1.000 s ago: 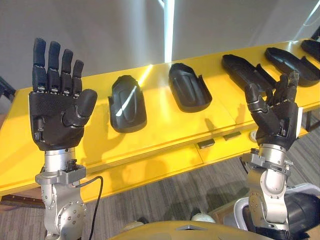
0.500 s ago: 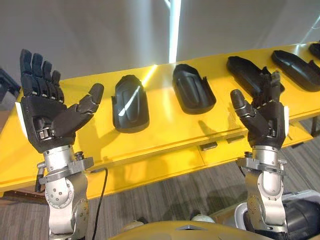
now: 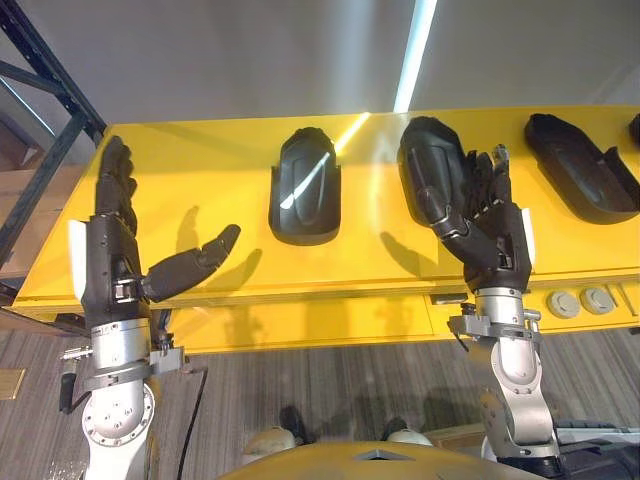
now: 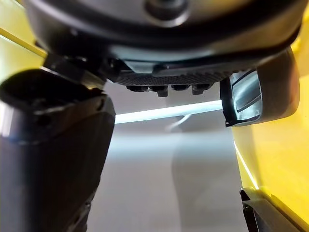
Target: Walk over and take three plastic housings, then place them on the shelf
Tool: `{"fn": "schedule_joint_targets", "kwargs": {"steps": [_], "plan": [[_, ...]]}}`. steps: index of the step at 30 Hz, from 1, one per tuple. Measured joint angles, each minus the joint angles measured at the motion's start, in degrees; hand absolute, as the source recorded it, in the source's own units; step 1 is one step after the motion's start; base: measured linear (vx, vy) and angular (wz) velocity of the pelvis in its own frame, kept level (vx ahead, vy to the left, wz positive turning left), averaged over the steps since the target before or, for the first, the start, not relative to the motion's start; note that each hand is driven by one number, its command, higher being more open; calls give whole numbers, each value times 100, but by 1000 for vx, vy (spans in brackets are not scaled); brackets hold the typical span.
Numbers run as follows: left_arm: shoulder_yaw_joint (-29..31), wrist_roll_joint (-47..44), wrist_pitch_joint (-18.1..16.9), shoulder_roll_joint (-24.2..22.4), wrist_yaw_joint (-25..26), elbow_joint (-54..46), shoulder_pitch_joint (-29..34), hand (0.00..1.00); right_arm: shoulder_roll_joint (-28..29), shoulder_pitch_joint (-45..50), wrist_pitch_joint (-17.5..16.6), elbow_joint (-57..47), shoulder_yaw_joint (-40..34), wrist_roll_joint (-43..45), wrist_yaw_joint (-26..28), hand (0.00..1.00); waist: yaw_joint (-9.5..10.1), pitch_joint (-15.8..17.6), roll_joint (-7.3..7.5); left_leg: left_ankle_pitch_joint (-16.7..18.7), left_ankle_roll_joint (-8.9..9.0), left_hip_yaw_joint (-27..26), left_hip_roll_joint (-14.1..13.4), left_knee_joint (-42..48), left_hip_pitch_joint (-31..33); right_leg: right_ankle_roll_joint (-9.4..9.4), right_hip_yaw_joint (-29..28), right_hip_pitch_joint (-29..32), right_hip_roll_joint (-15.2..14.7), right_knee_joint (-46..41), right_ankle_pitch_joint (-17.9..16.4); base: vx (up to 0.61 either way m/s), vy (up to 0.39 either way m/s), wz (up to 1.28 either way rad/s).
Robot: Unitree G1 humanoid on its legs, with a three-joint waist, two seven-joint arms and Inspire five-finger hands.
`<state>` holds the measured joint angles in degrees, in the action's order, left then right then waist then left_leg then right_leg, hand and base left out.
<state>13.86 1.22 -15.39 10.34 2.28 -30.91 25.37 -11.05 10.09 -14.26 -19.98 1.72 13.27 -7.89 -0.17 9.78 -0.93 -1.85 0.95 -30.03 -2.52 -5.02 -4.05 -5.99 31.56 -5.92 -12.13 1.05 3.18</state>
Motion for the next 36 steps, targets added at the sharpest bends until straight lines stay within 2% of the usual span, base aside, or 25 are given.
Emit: {"fn": "schedule_joint_targets", "kwargs": {"steps": [3,7,12,16,24,30,36], "plan": [[-2,-161,197,166,-432,170,-3,100,-297,-30,0,2,-5,0,7,100,-6,27,-39,-71,-23,30,-3,21,136,0,37,130,5,-1,0,33,8,6],[-52,-470,580,213,-878,342,-2,100,-337,-49,0,31,-84,0,6,100,-11,43,-58,-90,-26,35,-17,26,145,6,43,146,16,-2,-4,47,5,1],[-162,-564,1007,444,-1117,516,5,100,-476,-101,0,30,-131,1,33,100,-15,94,-92,-72,-4,10,-17,24,50,18,18,70,9,-19,-18,2,11,-3],[-256,-607,1083,453,-1138,772,21,100,-477,-86,1,30,-179,9,114,100,-26,134,-144,-17,43,-15,-21,19,22,9,-23,89,-13,-109,-77,-14,7,-3],[-656,-604,1077,549,-938,1090,-91,100,-477,-82,1,30,-254,5,231,100,-85,137,-149,-39,9,-80,-24,25,-5,6,-65,97,-10,-106,-77,24,8,-3],[-898,-599,921,545,-284,1424,-507,100,-474,-75,1,30,-253,1,256,100,-143,137,-148,-22,25,-133,-32,26,-38,7,-130,100,0,-105,-77,29,7,-5],[-1108,-555,780,534,39,1487,-781,100,-456,-21,1,30,-222,-22,261,100,-164,138,-147,31,40,-201,-67,101,-39,7,-210,113,12,-107,-77,5,4,-7]]}}
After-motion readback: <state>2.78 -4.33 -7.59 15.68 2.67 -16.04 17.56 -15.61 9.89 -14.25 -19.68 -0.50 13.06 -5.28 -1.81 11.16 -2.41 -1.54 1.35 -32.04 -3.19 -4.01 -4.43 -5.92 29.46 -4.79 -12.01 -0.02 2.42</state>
